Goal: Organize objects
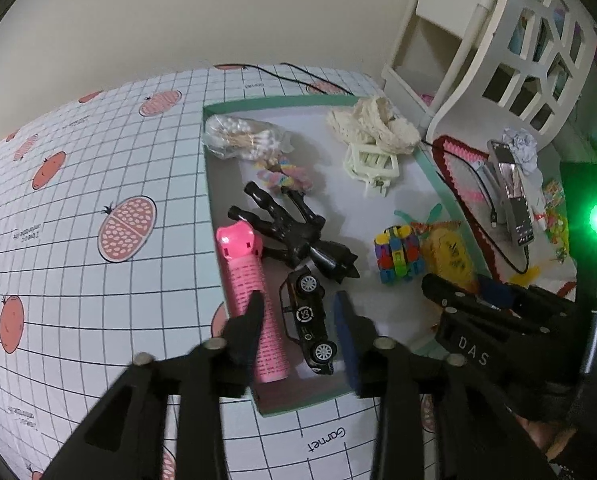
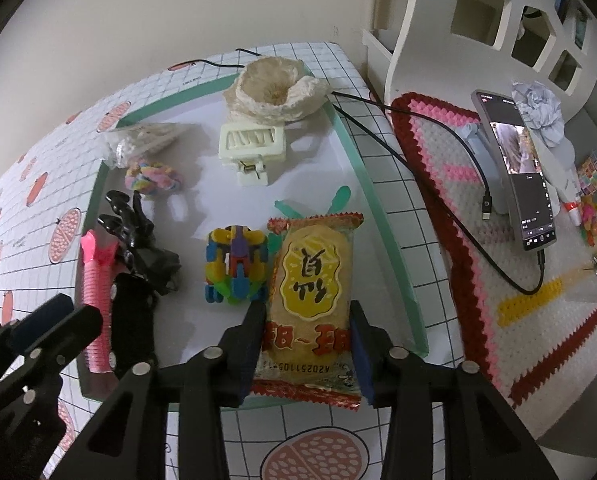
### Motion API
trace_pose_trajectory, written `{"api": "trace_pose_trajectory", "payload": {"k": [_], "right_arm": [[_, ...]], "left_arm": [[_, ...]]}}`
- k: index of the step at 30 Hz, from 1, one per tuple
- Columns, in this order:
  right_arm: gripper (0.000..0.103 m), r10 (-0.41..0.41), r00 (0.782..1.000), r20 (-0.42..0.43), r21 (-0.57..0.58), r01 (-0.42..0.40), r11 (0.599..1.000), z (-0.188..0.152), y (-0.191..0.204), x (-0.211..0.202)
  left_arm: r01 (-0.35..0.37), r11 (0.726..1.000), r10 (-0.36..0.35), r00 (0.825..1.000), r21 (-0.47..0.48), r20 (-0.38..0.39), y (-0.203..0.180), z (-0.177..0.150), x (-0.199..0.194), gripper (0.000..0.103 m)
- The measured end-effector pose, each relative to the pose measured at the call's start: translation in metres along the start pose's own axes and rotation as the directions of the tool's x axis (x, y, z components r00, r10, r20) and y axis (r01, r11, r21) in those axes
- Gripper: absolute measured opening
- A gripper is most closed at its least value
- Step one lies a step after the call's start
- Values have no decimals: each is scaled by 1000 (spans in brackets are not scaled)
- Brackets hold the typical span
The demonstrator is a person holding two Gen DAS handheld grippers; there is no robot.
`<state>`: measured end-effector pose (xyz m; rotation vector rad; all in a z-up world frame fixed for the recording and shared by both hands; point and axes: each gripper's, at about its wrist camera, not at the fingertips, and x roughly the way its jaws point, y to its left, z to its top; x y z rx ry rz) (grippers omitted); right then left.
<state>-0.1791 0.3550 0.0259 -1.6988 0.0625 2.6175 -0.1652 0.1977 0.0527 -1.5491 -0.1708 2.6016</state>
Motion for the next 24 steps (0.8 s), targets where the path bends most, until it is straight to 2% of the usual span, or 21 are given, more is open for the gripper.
{"api": "trace_pose_trajectory", "payload": {"k": [1,3,6,9,10,12,14,16,17,18,21,24], "right_arm": [[56,5,1000,3,3,-5,1000,0,0,-1],[60,8,1000,12,4,-8,1000,-1,1,-5],[60,11,1000,21,0,-11,1000,-1,4,-10],[60,19,999,34,-9,-19,1000,-3,10,-19],[60,23,999,40,-12,-23,1000,-4,13,-22],[60,31,998,51,-15,-30,999,-7,18,-29],[60,52,997,55,-3,-52,999,-8,20,-32],[64,51,997,56,-7,-50,999,-12,25,-35],[66,48,997,59,-17,-47,999,-15,28,-37],[68,48,997,59,-22,-46,999,-16,29,-38],[74,50,997,66,-22,-48,999,-23,29,-43],[85,53,996,76,-22,-51,998,-28,29,-48]], "left_arm": [[0,1000,0,1000,-1,6,1,0,-2,45],[-1,1000,2,1000,-9,13,4,0,-6,47],[-4,999,5,1000,-33,21,11,-1,-11,59],[-8,998,10,999,-55,35,20,-3,-18,65],[-10,998,13,999,-60,38,22,-4,-19,73],[-27,997,30,999,-67,45,26,-5,-22,80],[-42,996,45,998,-73,49,30,-8,-25,81],[-31,994,36,998,-105,50,35,-13,-27,84],[-25,992,31,998,-124,50,38,-15,-28,92],[-21,990,29,998,-142,52,42,-18,-29,95],[-40,986,50,997,-165,62,48,-23,-33,98],[-62,983,74,995,-170,61,54,-29,-36,101]]}}
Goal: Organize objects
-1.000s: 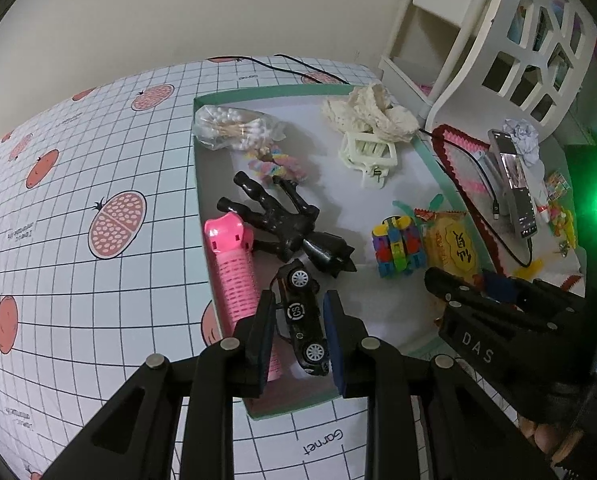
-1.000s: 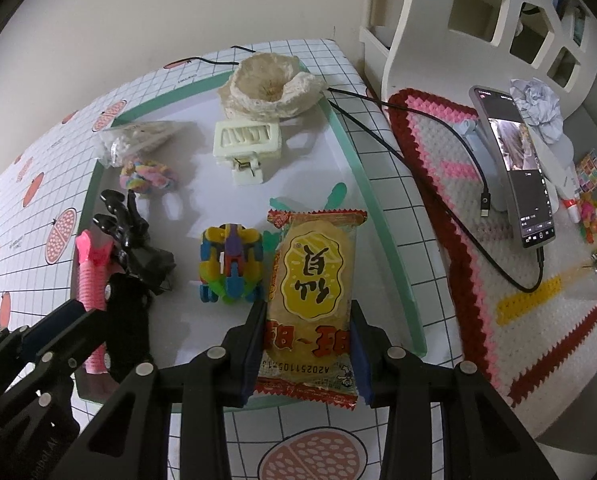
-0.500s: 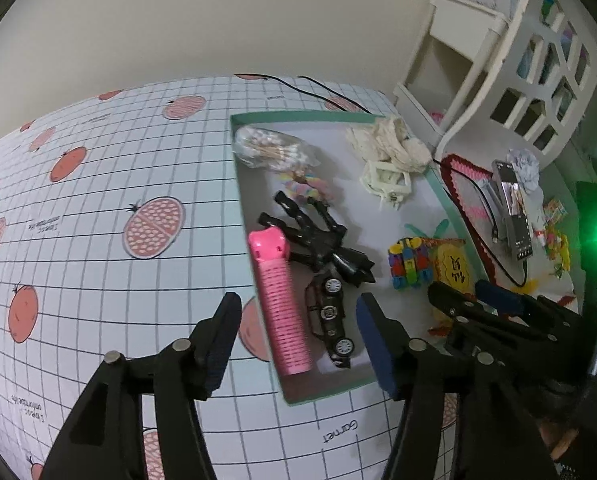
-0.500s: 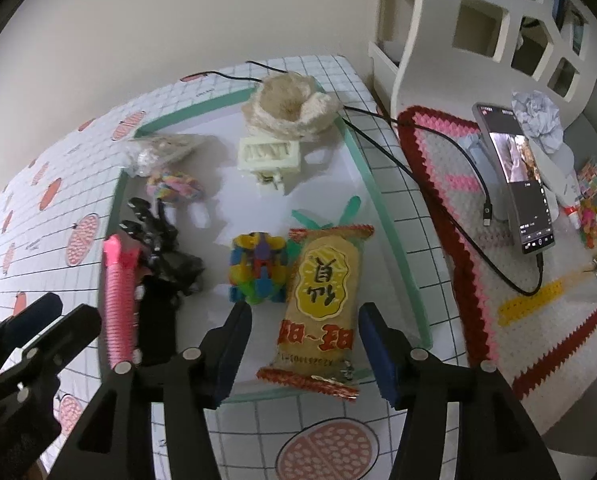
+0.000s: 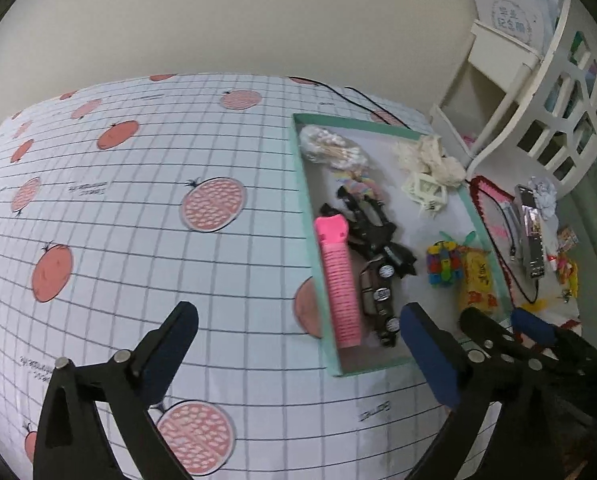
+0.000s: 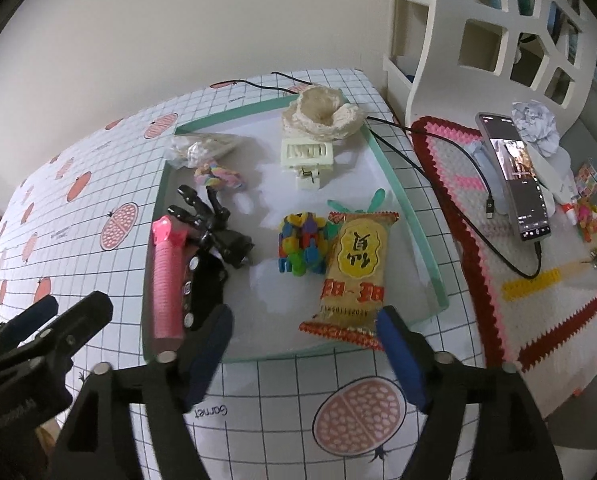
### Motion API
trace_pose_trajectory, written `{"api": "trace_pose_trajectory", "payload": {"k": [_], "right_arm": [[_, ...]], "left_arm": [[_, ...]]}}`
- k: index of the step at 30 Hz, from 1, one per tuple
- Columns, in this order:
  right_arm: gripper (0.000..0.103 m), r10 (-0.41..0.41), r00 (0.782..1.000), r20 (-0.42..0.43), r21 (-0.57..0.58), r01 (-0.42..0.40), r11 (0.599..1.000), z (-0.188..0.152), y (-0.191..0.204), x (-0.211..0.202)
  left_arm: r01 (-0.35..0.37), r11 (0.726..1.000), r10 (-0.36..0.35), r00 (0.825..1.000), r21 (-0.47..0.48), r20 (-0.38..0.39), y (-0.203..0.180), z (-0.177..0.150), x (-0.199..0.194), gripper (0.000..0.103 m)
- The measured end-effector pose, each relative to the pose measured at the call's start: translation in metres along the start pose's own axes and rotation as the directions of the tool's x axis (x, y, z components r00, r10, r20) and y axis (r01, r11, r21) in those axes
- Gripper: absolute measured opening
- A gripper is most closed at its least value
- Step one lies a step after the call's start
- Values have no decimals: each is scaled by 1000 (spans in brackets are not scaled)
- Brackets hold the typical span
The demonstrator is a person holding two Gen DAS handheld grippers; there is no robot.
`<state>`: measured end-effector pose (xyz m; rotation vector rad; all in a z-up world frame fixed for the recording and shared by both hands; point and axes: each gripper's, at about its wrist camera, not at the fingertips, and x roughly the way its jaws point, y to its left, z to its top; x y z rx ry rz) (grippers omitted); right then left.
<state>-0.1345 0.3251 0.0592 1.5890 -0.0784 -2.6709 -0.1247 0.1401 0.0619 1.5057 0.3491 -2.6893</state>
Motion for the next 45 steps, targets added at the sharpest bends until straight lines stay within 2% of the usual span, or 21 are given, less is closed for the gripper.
{"api": "trace_pose_trajectory", "payload": {"k": [4,6,10,31,33,36,45], "right_arm": [[87,13,1000,8,-1,-13,1000,-8,3,-6],[97,15,1000,11,-5,-15,1000,-11,5,-8],[103,6,999,32,-13,-5,1000,-20,9,-16],[103,26,997,66,-20,-25,999,-83,19,-30],[103,27,997,69,-16,-26,1000,-88,20,-30],[103,26,998,66,-29,-24,999,-97,23,-28],[103,6,998,67,-54,-2,999,-113,26,-26]], "left_arm": [[-20,1000,20,1000,-14,6,9,-8,-4,103],[-22,1000,22,1000,-15,4,13,-13,-6,103],[-31,999,31,999,-15,8,21,-23,-11,103],[-91,995,94,993,-42,70,63,-82,-42,103],[-112,993,113,991,-22,69,62,-87,-42,103],[-106,994,106,993,-4,59,60,-95,-41,103],[-146,989,146,988,-6,45,64,-117,-35,103]]}}
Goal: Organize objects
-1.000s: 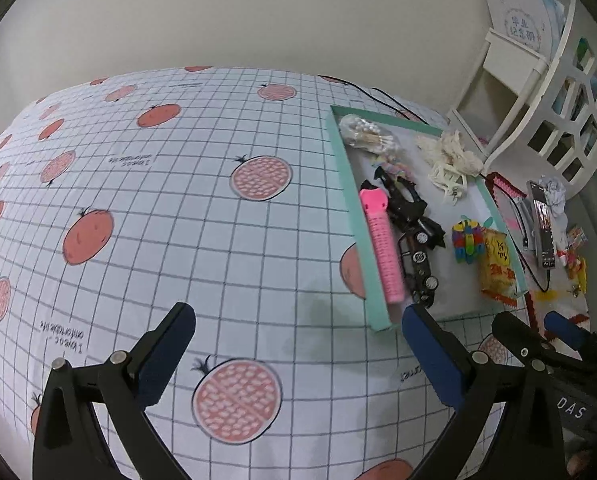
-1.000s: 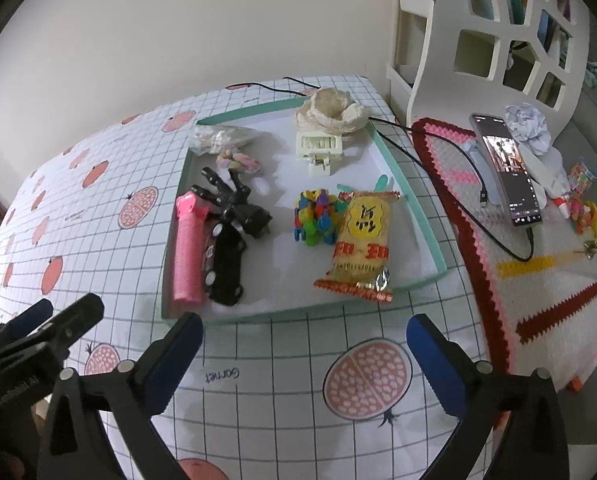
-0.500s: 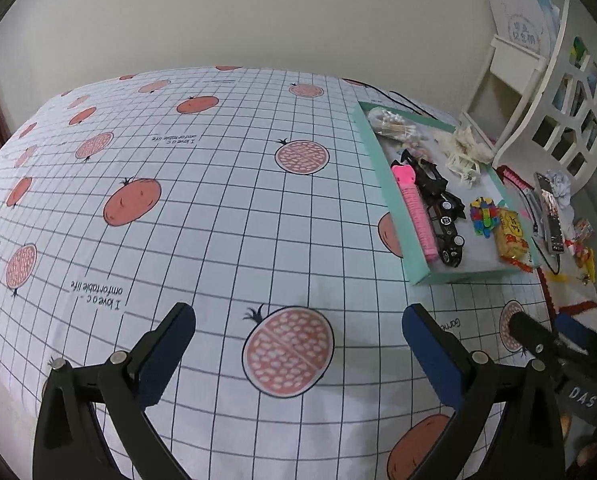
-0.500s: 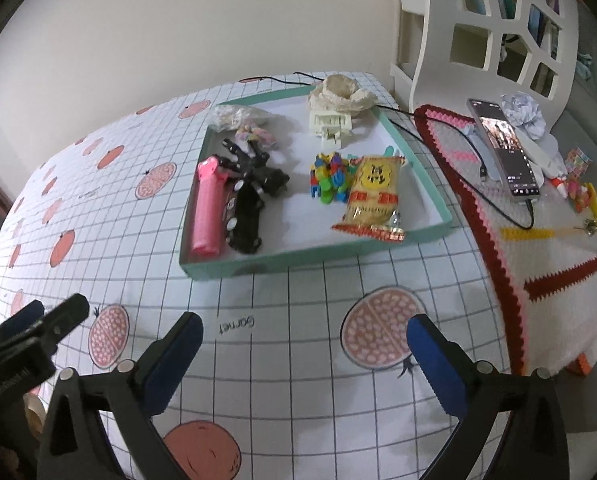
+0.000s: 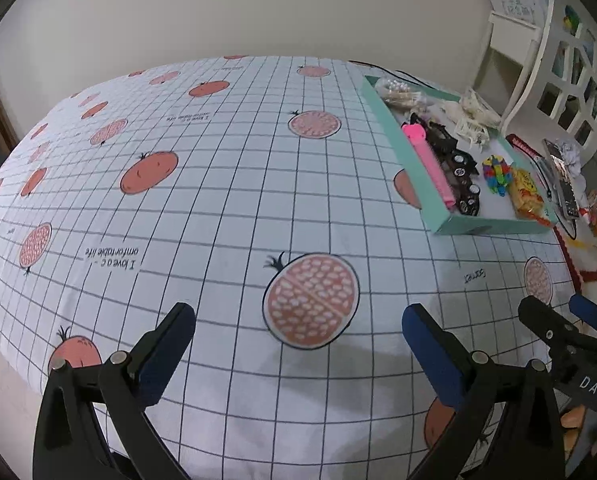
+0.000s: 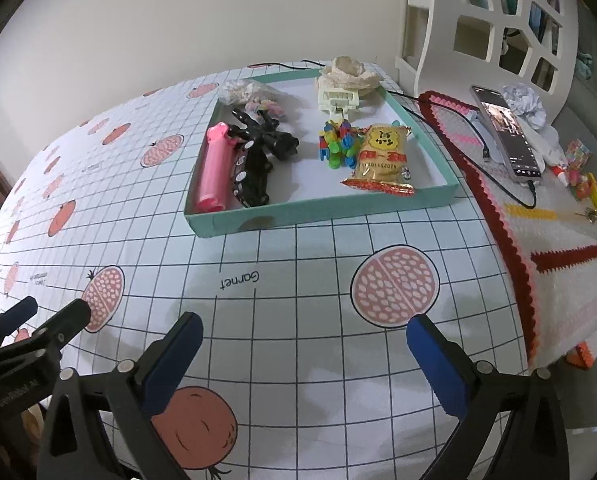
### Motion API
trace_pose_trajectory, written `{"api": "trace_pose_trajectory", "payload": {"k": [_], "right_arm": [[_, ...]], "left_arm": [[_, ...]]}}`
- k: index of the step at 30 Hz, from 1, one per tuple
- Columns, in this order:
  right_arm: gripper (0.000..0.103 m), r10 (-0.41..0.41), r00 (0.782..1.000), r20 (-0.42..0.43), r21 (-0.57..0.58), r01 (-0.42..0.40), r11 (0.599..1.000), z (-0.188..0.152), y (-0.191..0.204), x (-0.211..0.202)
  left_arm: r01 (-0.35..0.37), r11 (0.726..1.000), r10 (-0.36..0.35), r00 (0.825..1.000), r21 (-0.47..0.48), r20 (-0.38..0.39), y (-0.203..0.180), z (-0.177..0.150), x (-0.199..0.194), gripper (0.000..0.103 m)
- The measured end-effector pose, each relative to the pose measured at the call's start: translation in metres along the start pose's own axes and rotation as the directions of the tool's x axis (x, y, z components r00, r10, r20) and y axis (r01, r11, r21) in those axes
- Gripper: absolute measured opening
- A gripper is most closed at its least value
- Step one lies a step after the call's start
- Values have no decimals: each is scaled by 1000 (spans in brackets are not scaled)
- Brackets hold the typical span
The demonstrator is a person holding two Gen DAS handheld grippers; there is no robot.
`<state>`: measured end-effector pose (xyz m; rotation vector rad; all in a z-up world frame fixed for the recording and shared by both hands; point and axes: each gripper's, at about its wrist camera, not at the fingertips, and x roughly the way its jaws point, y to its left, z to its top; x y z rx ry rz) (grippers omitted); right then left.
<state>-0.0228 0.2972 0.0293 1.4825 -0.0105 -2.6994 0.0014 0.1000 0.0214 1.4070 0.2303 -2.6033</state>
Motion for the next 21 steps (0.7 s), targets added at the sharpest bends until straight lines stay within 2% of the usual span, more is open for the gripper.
{"api": "trace_pose_trajectory", "payload": {"k": [12,21], "right_arm": [[103,-2,1000,-6,-11,2,1000,-7,2,2],[103,-2,1000,-5,-10,2,1000,-8,1,3]], "left_arm": [[0,1000,0,1000,6,3,-2,-9,-1,103],[-39,999,39,999,-9,27,1,-10,-4,103]]}}
